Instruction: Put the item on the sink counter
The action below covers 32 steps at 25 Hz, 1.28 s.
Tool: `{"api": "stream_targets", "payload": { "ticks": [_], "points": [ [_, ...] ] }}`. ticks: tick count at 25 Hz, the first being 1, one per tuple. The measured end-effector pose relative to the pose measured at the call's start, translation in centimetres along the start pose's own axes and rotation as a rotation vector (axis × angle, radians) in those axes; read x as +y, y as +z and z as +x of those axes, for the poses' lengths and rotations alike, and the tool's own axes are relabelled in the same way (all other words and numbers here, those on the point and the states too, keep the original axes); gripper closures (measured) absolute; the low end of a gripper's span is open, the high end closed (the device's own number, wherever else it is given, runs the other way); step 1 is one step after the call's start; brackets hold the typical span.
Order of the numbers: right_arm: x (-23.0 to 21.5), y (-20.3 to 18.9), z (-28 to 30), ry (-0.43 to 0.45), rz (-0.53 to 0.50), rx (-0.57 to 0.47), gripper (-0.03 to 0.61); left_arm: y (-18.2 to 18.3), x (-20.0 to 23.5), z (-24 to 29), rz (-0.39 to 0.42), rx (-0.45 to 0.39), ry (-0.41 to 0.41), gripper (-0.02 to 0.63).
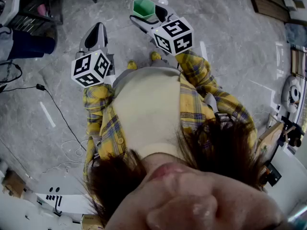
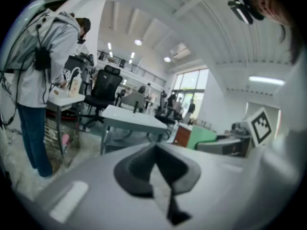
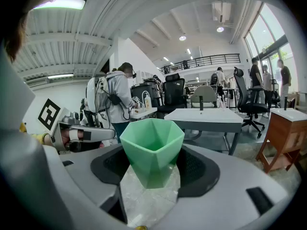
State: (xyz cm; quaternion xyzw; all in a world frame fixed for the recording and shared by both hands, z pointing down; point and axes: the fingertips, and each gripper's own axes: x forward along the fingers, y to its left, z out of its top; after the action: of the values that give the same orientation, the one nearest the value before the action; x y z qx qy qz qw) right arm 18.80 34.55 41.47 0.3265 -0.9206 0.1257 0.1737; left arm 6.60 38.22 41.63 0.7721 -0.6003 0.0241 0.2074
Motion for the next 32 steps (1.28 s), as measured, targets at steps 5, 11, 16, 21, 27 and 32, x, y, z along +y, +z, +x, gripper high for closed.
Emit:
{"api": "stream_targets", "payload": {
  "ticks": [5, 11, 16, 21, 27, 32],
  "points": [
    [0.7, 0.1, 0.0, -0.005, 0.028, -0.012, 0.275, 0.0, 0.4, -0.5, 0.003, 0.0, -0.005, 0.607],
    [2.2, -0.1, 0.3, -0.01, 0.06, -0.011, 0.275, -0.5, 1.5, -1.7, -0.009, 0.003, -0.013, 0.607],
    [2.7, -0.5, 0.7, -0.014, 0.06, 0.009, 0.274, -1.1, 2.1, -1.8, -0.021, 0.011, -0.016, 0.607],
    [4.3, -0.7, 2.3, -0.014, 0.048, 0.038, 0.274, -1.5, 4.0, -2.7, -0.039, 0.01, -0.015, 0.607],
    [2.9, 0.1, 4.9, -0.001, 0.015, 0.059, 0.274, -1.3, 5.7, -1.1, -0.058, 0.016, 0.012, 0.607],
    [1.5, 2.2, 9.1, 0.04, -0.015, 0.039, 0.274, 0.0, 8.3, 1.2, -0.034, 0.03, 0.051, 0.607]
  ]
}}
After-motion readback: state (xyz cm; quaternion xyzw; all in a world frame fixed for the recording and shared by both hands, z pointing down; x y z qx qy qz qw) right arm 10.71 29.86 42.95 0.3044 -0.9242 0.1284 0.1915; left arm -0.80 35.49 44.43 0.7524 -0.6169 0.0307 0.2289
